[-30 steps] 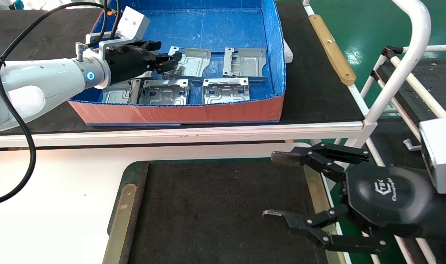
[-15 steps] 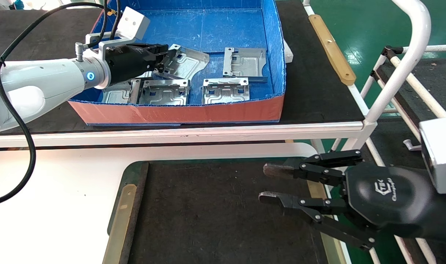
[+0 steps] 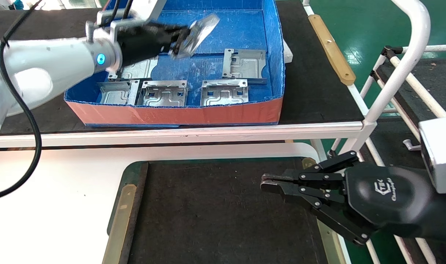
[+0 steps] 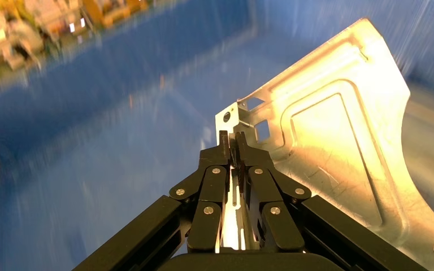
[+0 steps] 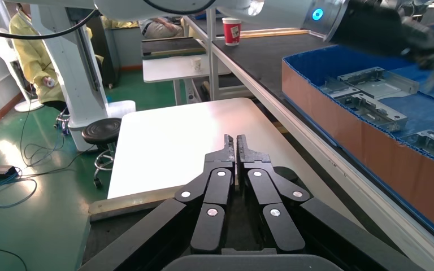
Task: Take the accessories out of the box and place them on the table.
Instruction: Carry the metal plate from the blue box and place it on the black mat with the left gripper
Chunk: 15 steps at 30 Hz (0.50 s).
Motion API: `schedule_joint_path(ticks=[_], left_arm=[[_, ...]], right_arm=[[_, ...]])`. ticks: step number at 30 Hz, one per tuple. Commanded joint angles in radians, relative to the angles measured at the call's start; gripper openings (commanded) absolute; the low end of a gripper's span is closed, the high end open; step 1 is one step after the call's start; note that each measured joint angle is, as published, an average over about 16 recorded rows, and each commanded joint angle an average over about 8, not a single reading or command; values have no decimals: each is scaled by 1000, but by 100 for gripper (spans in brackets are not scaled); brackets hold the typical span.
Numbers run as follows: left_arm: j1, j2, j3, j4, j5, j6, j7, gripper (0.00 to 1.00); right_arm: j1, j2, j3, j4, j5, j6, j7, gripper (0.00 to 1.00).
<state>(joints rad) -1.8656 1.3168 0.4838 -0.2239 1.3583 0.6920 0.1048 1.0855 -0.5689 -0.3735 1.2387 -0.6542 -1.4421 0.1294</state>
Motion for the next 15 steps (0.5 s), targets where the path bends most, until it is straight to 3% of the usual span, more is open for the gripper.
schedule_joint_path(ticks=[1,13,14,15], left_arm=[[-10,7,-4,-16,-6,2,20,0],[-82,1,-79,-63,-117,119,307,0],[-85,-5,-84,-65,-127,146,329,0],[-86,-13,-91,-67,-139,178,353,0]], right_arm=[[0,0,0,0,0,0,0,0],[0,0,0,0,0,0,0,0],[0,0,0,0,0,0,0,1],[0,0,0,0,0,0,0,9]])
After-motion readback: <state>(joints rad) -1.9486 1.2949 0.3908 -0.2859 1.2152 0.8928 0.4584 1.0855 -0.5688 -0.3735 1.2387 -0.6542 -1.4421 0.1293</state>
